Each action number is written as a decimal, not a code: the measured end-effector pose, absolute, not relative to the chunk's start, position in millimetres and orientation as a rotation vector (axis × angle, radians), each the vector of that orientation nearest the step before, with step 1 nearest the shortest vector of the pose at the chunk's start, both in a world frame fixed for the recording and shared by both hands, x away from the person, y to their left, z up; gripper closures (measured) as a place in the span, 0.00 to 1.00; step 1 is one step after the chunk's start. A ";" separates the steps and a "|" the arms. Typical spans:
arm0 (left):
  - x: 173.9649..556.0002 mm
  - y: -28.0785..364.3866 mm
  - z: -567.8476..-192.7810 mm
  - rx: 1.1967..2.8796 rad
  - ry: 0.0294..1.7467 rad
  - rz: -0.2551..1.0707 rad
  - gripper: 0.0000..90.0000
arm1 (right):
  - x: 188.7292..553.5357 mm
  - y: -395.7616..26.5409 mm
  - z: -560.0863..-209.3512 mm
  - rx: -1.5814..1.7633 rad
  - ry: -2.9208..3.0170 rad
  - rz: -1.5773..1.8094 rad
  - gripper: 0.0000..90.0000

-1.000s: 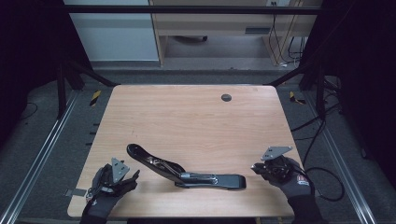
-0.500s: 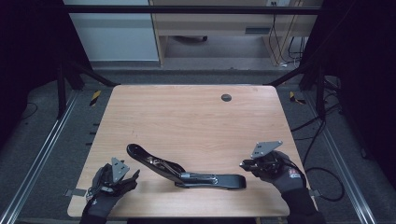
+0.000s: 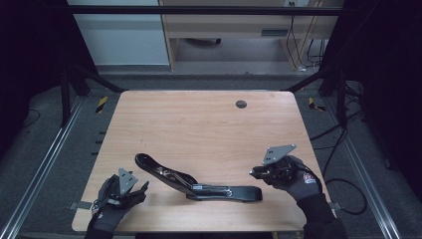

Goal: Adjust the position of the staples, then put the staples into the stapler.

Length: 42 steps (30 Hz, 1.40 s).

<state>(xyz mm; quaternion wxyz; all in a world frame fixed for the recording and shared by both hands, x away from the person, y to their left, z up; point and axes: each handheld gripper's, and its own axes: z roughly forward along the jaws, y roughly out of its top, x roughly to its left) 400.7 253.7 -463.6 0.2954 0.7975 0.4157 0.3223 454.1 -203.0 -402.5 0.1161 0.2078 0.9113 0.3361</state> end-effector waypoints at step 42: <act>401.7 252.9 -464.2 2.129 1.108 0.850 0.37 | 463.3 -153.1 -378.4 0.305 2.783 1.017 0.87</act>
